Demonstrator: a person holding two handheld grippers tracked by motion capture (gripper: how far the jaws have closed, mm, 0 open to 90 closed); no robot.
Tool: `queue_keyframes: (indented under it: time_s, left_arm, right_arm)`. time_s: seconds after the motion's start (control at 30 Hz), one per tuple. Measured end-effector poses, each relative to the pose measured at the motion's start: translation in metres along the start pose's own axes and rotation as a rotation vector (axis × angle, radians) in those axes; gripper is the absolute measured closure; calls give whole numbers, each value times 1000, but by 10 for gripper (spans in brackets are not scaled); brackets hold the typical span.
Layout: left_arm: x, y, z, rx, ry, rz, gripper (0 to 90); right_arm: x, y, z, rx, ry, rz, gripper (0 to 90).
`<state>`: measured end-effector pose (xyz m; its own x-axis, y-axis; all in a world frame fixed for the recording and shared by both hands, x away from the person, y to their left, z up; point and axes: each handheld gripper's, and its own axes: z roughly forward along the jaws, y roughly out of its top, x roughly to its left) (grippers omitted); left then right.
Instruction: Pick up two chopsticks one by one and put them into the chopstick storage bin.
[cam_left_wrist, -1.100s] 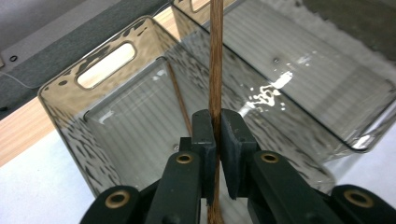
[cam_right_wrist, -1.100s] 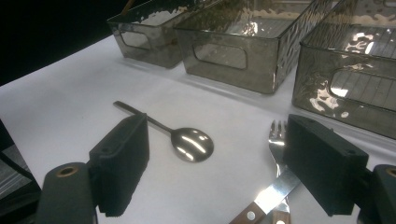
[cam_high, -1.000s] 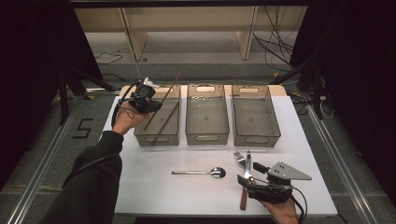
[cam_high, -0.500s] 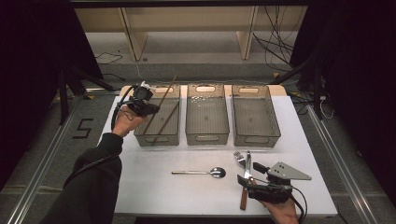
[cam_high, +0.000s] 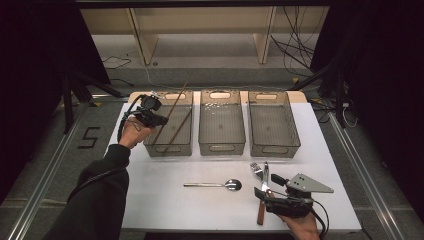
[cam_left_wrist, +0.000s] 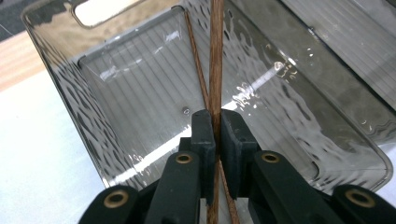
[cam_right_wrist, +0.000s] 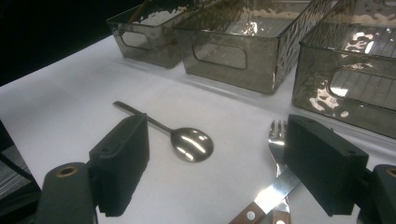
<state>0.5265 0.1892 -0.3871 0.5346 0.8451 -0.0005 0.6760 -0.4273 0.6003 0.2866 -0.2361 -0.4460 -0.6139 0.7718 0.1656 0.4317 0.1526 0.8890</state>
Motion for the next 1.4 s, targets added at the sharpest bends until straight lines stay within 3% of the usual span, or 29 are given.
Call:
queue_keyframes:
  time_s: [0.27,0.5,0.67,0.93,1.2,1.4]
  left_arm:
    - [3,-3,6,32,7,-39,819]
    - [3,0,1,9,29,-79,626]
    - [-3,1,-11,-28,-3,-91,450]
    - [-23,-4,-29,-91,-54,-43,307]
    - [-46,-17,-45,-141,-107,13,252]
    - [-63,-29,-49,-151,-142,46,229]
  right_arm:
    - [0,0,0,0,1,3,236]
    - [0,0,0,-2,0,2,236]
    - [0,0,0,-3,-1,1,236]
    - [0,0,0,-2,-1,1,235]
    - [0,0,-1,-4,-1,-2,235]
    - [1,0,-1,-3,-1,-5,236]
